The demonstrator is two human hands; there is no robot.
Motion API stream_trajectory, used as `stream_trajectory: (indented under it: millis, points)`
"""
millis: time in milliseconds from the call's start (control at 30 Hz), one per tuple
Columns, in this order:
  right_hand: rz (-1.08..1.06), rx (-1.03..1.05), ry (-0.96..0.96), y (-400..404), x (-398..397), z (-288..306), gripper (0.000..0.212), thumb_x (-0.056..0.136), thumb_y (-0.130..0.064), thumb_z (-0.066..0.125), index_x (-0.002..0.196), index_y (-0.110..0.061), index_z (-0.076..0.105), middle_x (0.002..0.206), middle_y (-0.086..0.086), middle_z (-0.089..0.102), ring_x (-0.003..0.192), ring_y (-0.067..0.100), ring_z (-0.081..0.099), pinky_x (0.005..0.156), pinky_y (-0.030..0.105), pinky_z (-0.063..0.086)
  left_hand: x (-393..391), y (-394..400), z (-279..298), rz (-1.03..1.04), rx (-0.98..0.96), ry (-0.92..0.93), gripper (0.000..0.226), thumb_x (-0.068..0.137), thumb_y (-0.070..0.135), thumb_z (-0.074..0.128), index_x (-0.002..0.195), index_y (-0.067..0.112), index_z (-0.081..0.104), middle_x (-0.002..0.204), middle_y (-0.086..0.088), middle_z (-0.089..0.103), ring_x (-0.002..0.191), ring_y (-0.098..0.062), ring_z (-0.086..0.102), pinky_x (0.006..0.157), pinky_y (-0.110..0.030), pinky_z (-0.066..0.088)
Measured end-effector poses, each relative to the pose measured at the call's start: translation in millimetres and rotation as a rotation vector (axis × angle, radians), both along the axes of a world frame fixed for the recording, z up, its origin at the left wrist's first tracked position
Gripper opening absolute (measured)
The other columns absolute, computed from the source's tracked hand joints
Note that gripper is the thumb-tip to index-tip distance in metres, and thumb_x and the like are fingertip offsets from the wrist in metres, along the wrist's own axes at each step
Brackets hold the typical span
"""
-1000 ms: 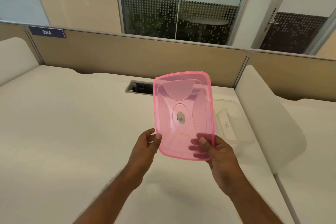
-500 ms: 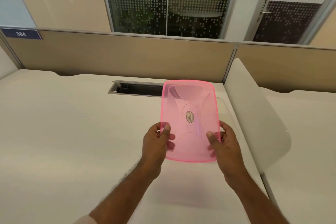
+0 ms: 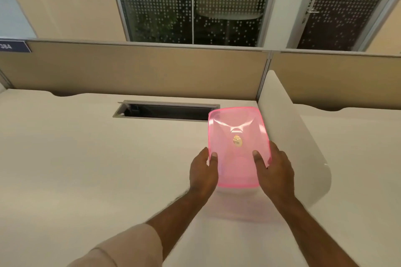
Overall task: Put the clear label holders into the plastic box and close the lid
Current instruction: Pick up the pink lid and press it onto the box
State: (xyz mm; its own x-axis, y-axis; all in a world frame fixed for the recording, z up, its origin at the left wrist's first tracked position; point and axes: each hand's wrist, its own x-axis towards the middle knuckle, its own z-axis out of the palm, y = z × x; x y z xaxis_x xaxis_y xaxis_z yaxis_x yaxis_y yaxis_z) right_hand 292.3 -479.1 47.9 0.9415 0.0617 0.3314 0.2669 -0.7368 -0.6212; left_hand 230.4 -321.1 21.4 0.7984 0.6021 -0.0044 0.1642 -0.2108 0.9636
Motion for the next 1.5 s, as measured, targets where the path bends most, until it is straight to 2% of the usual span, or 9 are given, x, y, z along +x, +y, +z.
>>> stream_trajectory:
  millis: [233,400,500,700,933,1033,1167,1367,1500]
  points:
    - [-0.032,-0.164,0.115,2,24,-11,0.052,0.093,-0.047,0.05,0.129,-0.009,0.053,0.105,0.018,0.064,0.101,0.039,0.057,0.086,0.046,0.048,25,-6,-12,0.034,0.033,0.078,0.03,0.104,0.035,0.034,0.121,0.027,0.057,0.101,0.018,0.061,0.093,-0.006,0.062,0.073,-0.015,0.046]
    - [-0.057,-0.121,0.109,7,27,-16,0.049,0.092,-0.046,0.053,0.122,-0.007,0.056,0.095,0.018,0.061,0.095,0.039,0.052,0.079,0.044,0.047,33,-4,-21,0.026,0.094,0.091,0.035,0.104,0.036,0.032,0.129,0.029,0.056,0.111,0.015,0.062,0.1,-0.01,0.06,0.088,-0.027,0.048]
    - [-0.078,-0.094,0.11,9,27,-20,0.049,0.091,-0.045,0.054,0.121,-0.006,0.055,0.093,0.018,0.059,0.092,0.038,0.049,0.079,0.042,0.043,37,0,-25,0.043,0.172,0.116,0.034,0.104,0.035,0.033,0.124,0.022,0.058,0.112,0.003,0.066,0.102,-0.018,0.062,0.092,-0.036,0.053]
    - [-0.111,-0.101,0.127,12,25,-22,0.051,0.091,-0.042,0.056,0.126,-0.006,0.054,0.102,0.021,0.055,0.099,0.037,0.044,0.081,0.044,0.043,41,4,-25,0.041,0.222,0.209,0.035,0.103,0.035,0.033,0.117,0.013,0.056,0.112,-0.009,0.053,0.101,-0.026,0.056,0.094,-0.044,0.052]
    - [-0.055,-0.006,0.242,8,27,-23,0.047,0.093,-0.042,0.054,0.127,-0.009,0.053,0.109,0.019,0.049,0.099,0.04,0.053,0.081,0.037,0.043,47,0,-17,0.052,0.208,0.304,0.034,0.102,0.028,0.033,0.118,0.005,0.053,0.118,-0.012,0.045,0.099,-0.031,0.055,0.093,-0.044,0.05]
    - [-0.043,0.022,0.282,6,29,-23,0.047,0.096,-0.044,0.048,0.131,-0.014,0.05,0.111,0.018,0.05,0.095,0.038,0.058,0.077,0.034,0.043,48,1,-16,0.049,0.161,0.312,0.036,0.1,0.03,0.034,0.122,0.009,0.053,0.116,-0.008,0.043,0.102,-0.031,0.056,0.093,-0.045,0.051]
    - [-0.047,0.0,0.33,3,33,-19,0.047,0.099,-0.044,0.042,0.137,-0.017,0.047,0.118,0.02,0.053,0.1,0.038,0.06,0.084,0.038,0.047,54,10,-13,0.015,0.077,0.3,0.041,0.093,0.034,0.041,0.127,0.015,0.053,0.117,-0.005,0.045,0.101,-0.027,0.056,0.089,-0.045,0.055]
    - [-0.033,-0.064,0.333,2,38,-18,0.045,0.101,-0.039,0.038,0.137,-0.014,0.048,0.119,0.021,0.056,0.104,0.039,0.058,0.084,0.039,0.046,89,29,-4,-0.034,0.017,0.345,0.043,0.091,0.035,0.042,0.128,0.016,0.052,0.127,-0.009,0.052,0.107,-0.03,0.059,0.089,-0.051,0.057]
    - [-0.011,-0.11,0.321,0,40,-19,0.044,0.101,-0.039,0.037,0.136,-0.014,0.049,0.116,0.02,0.057,0.102,0.038,0.059,0.083,0.039,0.046,114,46,-2,-0.056,0.036,0.336,0.052,0.099,0.043,0.043,0.146,0.021,0.038,0.145,-0.01,0.046,0.123,-0.034,0.054,0.096,-0.049,0.052]
